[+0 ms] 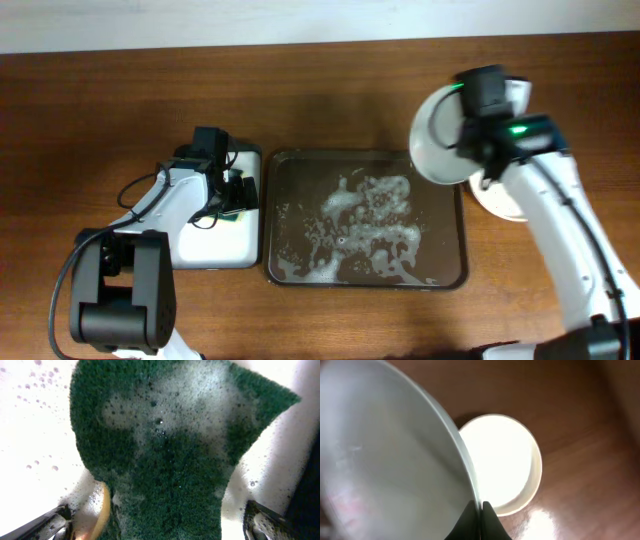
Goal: Clean dirty plates on tray and stack at the side
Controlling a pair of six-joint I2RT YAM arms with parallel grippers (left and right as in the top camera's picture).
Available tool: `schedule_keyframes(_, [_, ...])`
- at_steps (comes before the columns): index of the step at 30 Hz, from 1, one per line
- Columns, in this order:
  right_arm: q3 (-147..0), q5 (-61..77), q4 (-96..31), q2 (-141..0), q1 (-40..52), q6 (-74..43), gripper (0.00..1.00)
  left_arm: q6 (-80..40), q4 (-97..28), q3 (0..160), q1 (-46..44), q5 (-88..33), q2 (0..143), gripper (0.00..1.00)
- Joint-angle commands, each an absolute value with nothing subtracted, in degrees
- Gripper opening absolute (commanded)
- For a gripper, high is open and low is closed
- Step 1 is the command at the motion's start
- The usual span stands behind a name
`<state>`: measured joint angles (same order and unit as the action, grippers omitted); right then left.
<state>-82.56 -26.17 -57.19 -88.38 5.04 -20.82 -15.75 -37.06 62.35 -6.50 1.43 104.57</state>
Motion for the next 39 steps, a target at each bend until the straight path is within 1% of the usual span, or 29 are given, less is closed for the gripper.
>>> schedule_keyframes(1, [-82.9,-8.2,-57.2,-90.0,-8.6,-23.0,0.04,-15.1,-36.9,61.9,-6.2,0.8,104.9,1.0])
schedule_keyframes(4, [-81.9,-3.5,-57.4,-92.4,-17.1,-23.0,0.04,-15.1,-36.9,61.9,-6.2,0.8,104.9,1.0])
schedule_keyframes(7, [-81.2,-0.5,-57.1,-96.2,-23.1,-23.0,0.04,-15.1,-36.9,61.9,-6.2,0.8,104.9,1.0])
schedule_keyframes(11, [-81.2,0.1,-57.2,-100.1,-27.2,-23.0,0.04,-15.1,-36.9,61.9,-6.2,0.8,104.9,1.0])
schedule_keyframes(17, [-81.1,0.2,-57.3,-102.7,-28.2,-23.0,0.06,-15.1,-36.9,61.9,-6.2,0.8,104.9,1.0])
schedule_keyframes(19, [-81.2,0.3,-57.2,-102.7,-28.2,-23.0,0.16,-15.1,-36.9,61.9,-6.2,0.8,104.9,1.0])
schedule_keyframes(21, [-81.2,0.3,-57.2,-102.7,-28.2,-23.0,0.38,-15.1,-36.9,61.9,-6.2,0.8,104.9,1.0])
schedule_keyframes(22, [-81.2,0.5,-57.3,-102.7,-28.1,-23.0,0.44,-15.1,-36.9,61.9,-6.2,0.8,104.9,1.0])
schedule_keyframes(27, [-81.1,3.5,-58.5,-102.7,-28.1,-22.7,0.54,-15.1,-36.9,61.9,-6.2,0.8,104.9,1.0])
schedule_keyframes(28, [-81.1,7.0,-58.7,-102.7,-27.9,-20.9,0.55,-15.1,-36.9,61.9,-6.2,0.8,104.9,1.0])
schedule_keyframes(30, [-81.1,17.6,-58.5,-102.7,-26.6,-13.7,0.58,-15.1,-36.5,61.9,-6.2,0.8,104.9,1.0])
schedule_keyframes(31, [-81.2,20.7,-58.7,-102.7,-25.5,-10.6,0.61,-15.1,-36.0,62.2,-6.2,0.8,104.9,1.0])
schedule_keyframes(33, [-81.2,21.4,-59.5,-102.7,-23.0,-8.0,0.67,-15.1,-35.8,63.1,-6.2,0.8,104.8,0.99])
schedule_keyframes(35, [-81.2,20.9,-60.2,-102.7,-19.8,-5.4,0.71,-15.1,-36.0,64.7,-6.2,0.8,104.4,0.99])
schedule_keyframes(39, [-81.2,18.1,-61.1,-102.7,-10.8,-1.8,0.8,-14.5,-37.7,69.3,-6.2,0.8,102.1,0.99])
